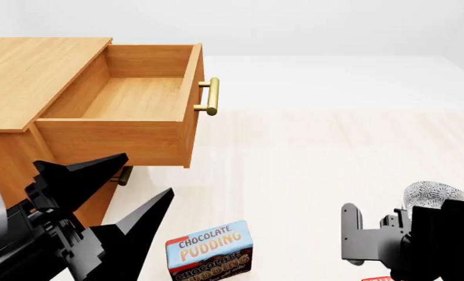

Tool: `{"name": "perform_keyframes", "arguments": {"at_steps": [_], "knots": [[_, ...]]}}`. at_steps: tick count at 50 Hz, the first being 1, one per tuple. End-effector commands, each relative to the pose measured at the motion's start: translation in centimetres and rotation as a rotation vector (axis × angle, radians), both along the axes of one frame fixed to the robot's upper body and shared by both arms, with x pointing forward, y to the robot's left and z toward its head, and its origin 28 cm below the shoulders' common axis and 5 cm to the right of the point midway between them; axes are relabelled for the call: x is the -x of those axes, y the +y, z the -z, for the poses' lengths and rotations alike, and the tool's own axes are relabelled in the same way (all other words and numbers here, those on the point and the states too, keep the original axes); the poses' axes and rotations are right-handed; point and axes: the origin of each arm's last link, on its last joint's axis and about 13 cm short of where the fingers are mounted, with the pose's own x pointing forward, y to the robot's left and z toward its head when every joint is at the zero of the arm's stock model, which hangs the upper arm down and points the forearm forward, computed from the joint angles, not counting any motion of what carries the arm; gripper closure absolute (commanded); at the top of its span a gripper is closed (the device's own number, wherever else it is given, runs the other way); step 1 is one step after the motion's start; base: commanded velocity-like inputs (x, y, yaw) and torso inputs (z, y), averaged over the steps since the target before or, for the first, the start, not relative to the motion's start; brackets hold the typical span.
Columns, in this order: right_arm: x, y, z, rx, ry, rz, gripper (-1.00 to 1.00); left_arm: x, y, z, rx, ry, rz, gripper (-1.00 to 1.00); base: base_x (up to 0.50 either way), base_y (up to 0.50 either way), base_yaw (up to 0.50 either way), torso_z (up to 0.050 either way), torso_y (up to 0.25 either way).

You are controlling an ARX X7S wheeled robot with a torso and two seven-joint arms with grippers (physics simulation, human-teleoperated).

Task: Put the butter at the back in the top drawer of the cabinet and close it.

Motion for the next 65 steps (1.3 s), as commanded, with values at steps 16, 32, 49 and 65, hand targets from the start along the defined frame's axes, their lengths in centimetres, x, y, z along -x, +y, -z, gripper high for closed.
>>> {"name": "perform_keyframes", "arguments": {"at_steps": [16,32,49,65], "knots": [[0.1,-0.2,2.0,-0.013,0.034,0.005,-1.0,0.0,0.0,0.2,0.002,0.004,0.003,-1.0,0.0,0.0,0.0,0.0,0.0],[0.2,-0.7,3.2,-0.01,0.054,0.023,-1.0,-0.1,0.0,0.3,0.003,0.008,0.004,-1.0,0.0,0.0,0.0,0.0,0.0],[0.2,-1.0,4.0,0.008,0.069,0.035,-1.0,-0.1,0.0,0.3,0.004,0.01,0.006,-1.0,0.0,0.0,0.0,0.0,0.0],[0.2,-1.5,4.6,0.022,0.075,0.055,-1.0,-0.2,-0.1,0.3,0.004,0.013,0.011,-1.0,0.0,0.0,0.0,0.0,0.0]]}}
